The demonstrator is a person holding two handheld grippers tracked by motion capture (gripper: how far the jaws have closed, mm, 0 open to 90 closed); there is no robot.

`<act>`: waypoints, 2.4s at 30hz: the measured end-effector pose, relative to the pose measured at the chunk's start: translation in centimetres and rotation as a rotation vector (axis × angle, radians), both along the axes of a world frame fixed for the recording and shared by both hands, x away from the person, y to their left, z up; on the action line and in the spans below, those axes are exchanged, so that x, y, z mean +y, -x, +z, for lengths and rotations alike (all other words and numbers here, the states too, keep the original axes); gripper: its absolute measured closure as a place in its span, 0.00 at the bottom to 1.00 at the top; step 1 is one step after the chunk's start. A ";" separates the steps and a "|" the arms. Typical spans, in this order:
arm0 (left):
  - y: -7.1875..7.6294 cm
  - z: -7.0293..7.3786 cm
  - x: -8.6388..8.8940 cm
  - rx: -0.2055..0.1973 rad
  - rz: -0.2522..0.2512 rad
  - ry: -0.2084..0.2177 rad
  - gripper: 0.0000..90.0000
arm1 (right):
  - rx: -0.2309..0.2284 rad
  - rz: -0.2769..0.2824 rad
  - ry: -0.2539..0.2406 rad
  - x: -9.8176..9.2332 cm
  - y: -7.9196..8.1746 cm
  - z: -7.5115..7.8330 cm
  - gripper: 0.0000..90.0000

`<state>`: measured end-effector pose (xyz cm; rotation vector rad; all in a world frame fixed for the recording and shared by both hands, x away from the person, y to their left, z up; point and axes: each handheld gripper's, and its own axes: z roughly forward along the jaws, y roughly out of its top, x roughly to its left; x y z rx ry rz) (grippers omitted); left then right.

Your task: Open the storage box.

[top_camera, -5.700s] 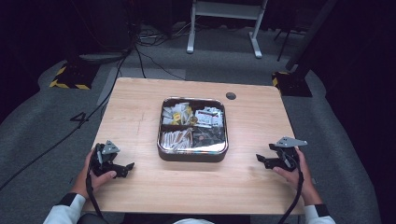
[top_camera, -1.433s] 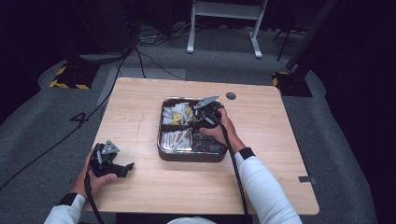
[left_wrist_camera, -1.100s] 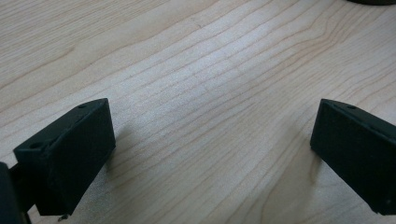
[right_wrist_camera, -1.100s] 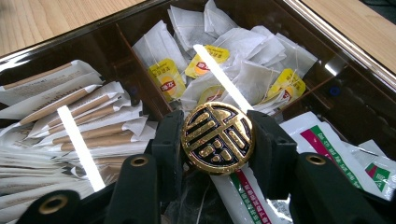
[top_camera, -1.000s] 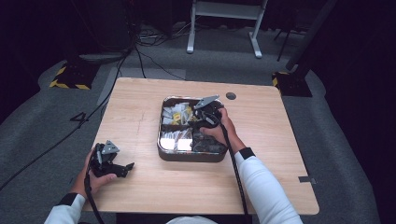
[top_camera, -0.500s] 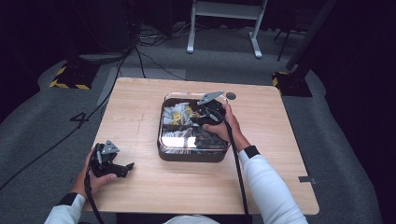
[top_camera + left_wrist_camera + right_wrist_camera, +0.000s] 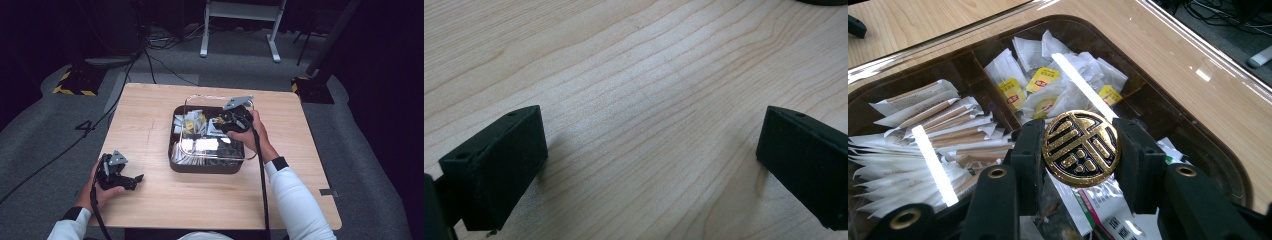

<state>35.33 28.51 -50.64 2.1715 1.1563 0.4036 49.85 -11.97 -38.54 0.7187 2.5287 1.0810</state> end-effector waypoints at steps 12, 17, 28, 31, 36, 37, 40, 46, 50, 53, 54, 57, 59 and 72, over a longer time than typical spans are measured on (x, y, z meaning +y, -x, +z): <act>0.0 0.0 0.0 -0.001 0.001 -0.001 0.00 | -0.013 -0.028 -0.005 -3.6 0.7 0.8 0.65; 0.1 0.0 0.0 -0.004 0.005 0.001 0.00 | -0.017 -0.041 -0.003 -4.9 1.1 0.7 0.65; 0.1 0.0 0.0 -0.006 0.006 0.001 0.00 | -0.027 -0.078 -0.018 -8.5 1.8 0.8 0.65; 0.1 0.0 0.0 -0.005 0.007 0.001 0.00 | -0.030 -0.094 -0.015 -9.4 1.9 0.9 0.65; 0.1 0.0 0.0 -0.006 0.006 0.001 0.00 | -0.030 -0.114 -0.009 -10.7 2.2 0.8 0.65; 0.1 0.0 0.0 -0.006 0.006 0.001 0.00 | -0.030 -0.116 -0.009 -10.9 2.3 0.7 0.65; 0.1 0.0 0.0 -0.006 0.006 0.001 0.00 | -0.028 -0.125 -0.020 -11.7 2.4 0.6 0.65; 0.1 0.0 0.0 -0.006 0.006 0.001 0.00 | -0.022 -0.140 -0.020 -12.8 2.6 0.4 0.65; 0.1 0.0 0.0 -0.005 0.007 0.001 0.00 | -0.021 -0.156 -0.023 -13.6 2.7 0.2 0.65; 0.1 0.0 0.0 -0.006 0.006 0.001 0.00 | -0.017 -0.171 -0.026 -14.3 2.7 0.0 0.65; 0.1 0.0 0.0 -0.005 0.007 0.002 0.00 | -0.016 -0.176 -0.026 -14.6 2.8 0.0 0.65; 0.1 0.0 0.0 -0.006 0.006 0.001 0.00 | -0.016 -0.191 -0.023 -15.3 2.8 -0.3 0.65; 0.1 0.0 0.0 -0.005 0.006 0.001 0.00 | -0.012 -0.199 -0.025 -15.9 2.9 -0.4 0.65; 0.1 0.0 0.0 -0.006 0.006 0.000 0.00 | 0.003 -0.254 -0.026 -18.6 3.0 -1.5 0.65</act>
